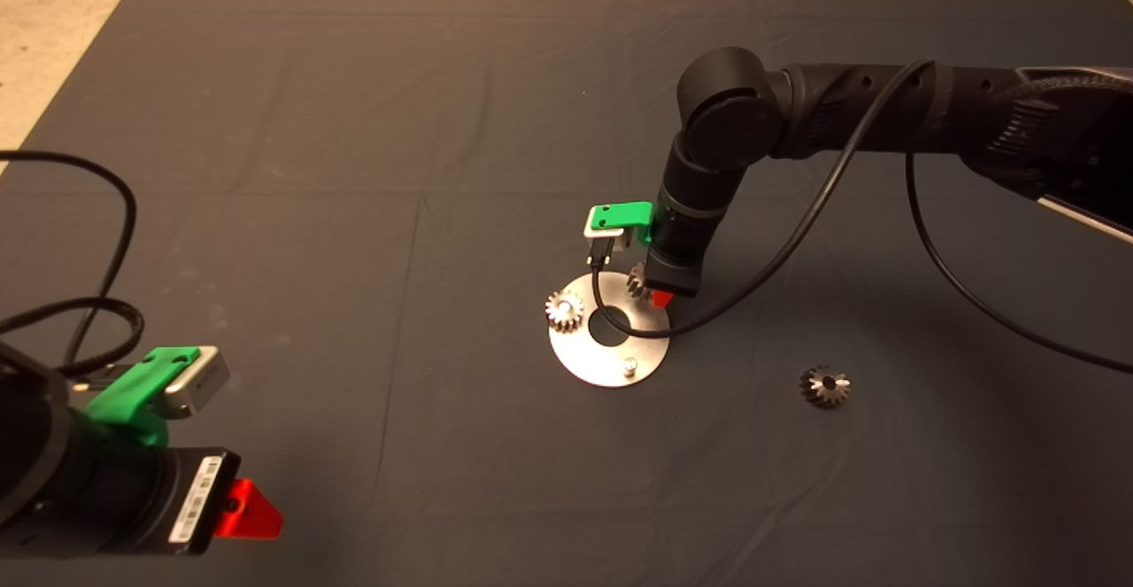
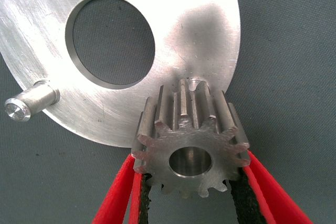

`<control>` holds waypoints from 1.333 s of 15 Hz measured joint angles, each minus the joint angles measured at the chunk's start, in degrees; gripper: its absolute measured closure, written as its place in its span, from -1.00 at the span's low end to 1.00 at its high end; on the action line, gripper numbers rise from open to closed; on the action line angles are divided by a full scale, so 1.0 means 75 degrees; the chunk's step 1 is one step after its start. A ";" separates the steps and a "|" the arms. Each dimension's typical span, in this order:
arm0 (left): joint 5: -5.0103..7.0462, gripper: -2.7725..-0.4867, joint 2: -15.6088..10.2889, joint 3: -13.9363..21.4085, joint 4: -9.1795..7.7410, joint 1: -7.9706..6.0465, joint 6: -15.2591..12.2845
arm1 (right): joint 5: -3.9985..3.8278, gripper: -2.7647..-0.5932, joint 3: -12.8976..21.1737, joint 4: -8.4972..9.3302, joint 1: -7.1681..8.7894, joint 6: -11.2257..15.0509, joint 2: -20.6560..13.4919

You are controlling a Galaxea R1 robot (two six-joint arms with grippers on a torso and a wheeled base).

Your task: Install three planetary gears onto the carrier pins

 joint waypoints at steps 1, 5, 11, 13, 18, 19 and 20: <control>0.0000 -0.61 0.0000 -0.0002 0.0000 0.0000 0.0000 | 0.0000 0.71 0.0000 0.0000 0.0000 0.0000 0.0000; 0.0000 -0.61 0.0000 0.0000 0.0000 0.0000 0.0000 | 0.0000 0.71 0.0000 -0.0003 0.0000 0.0000 0.0000; 0.0000 -0.61 0.0000 0.0000 0.0000 0.0000 0.0000 | 0.0001 0.71 0.0000 -0.0073 -0.0004 0.0000 0.0007; 0.0000 -0.61 0.0000 0.0000 0.0000 0.0000 0.0000 | 0.0000 0.71 -0.0003 -0.0130 -0.0005 0.0000 0.0015; 0.0002 -0.61 0.0000 0.0000 0.0000 0.0000 0.0000 | 0.0003 0.71 -0.0003 -0.0263 -0.0003 0.0000 0.0023; 0.0002 -0.61 0.0000 0.0000 0.0000 0.0000 0.0000 | 0.0001 0.71 -0.0003 -0.0271 -0.0005 0.0000 0.0033; 0.0000 -0.61 0.0000 0.0000 0.0000 0.0000 0.0000 | 0.0000 0.71 -0.0007 -0.0294 -0.0005 0.0000 0.0055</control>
